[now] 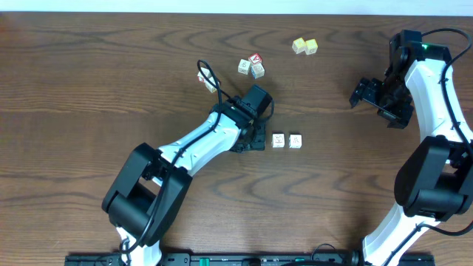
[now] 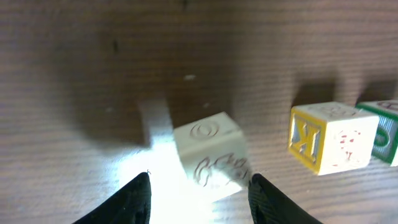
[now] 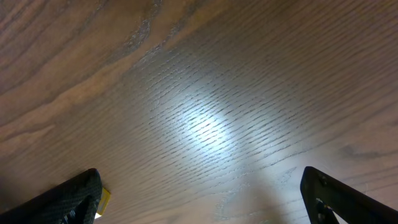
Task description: Lift 3 blocks
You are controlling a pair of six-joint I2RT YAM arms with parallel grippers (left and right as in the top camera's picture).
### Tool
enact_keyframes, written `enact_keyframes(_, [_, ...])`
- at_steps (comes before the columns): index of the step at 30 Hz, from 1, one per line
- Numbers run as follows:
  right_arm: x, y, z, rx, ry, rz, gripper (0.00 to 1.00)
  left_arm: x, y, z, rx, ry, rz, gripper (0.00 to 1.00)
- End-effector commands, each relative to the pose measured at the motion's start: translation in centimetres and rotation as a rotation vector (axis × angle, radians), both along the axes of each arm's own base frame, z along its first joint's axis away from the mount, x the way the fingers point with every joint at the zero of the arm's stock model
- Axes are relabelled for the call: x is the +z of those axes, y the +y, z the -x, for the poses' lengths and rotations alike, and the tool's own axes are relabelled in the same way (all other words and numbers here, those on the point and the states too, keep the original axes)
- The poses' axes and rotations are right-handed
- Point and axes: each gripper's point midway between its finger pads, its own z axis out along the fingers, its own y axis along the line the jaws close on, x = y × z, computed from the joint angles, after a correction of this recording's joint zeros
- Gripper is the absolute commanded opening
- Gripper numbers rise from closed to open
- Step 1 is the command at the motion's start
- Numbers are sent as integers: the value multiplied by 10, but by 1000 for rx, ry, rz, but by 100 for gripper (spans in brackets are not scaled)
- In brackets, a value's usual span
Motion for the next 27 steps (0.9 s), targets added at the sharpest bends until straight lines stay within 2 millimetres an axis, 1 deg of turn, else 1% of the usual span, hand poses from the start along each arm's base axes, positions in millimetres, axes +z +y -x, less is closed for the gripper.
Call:
enact_keyframes(1, [15,-3,-4,-17,-46,12,99,36,5,-8,-3,-71,28,52])
enact_keyframes(3, [15,-3,-4,-17,-46,12,99,43,8,-5,9,-68,30,52])
enact_keyframes(5, [15,-3,-4,-18,-46,12,99,42,8,-1,48,-47,32,51])
enact_keyframes(8, [15,-3,-4,-18,-46,12,99,31,4,3,101,-19,34,51])
enact_keyframes(11, [15,-3,-4,-17,-46,12,99,14,-2,4,150,-7,22,51])
enact_keyframes(13, [15,-3,-4,-18,-46,12,99,4,-5,2,184,-4,10,51])
enact_keyframes(16, [15,-2,-4,-17,-46,12,99,-6,-10,-3,211,-12,16,51])
enact_keyframes(18, [15,-2,-4,-17,-46,12,99,-10,-7,-7,244,-22,2,51])
enact_keyframes(21, [15,-2,-4,-17,-46,12,99,-12,0,-10,276,-42,-30,51])
enact_keyframes(27, [15,-2,-4,-17,-46,12,99,-13,1,-12,279,-51,-38,51])
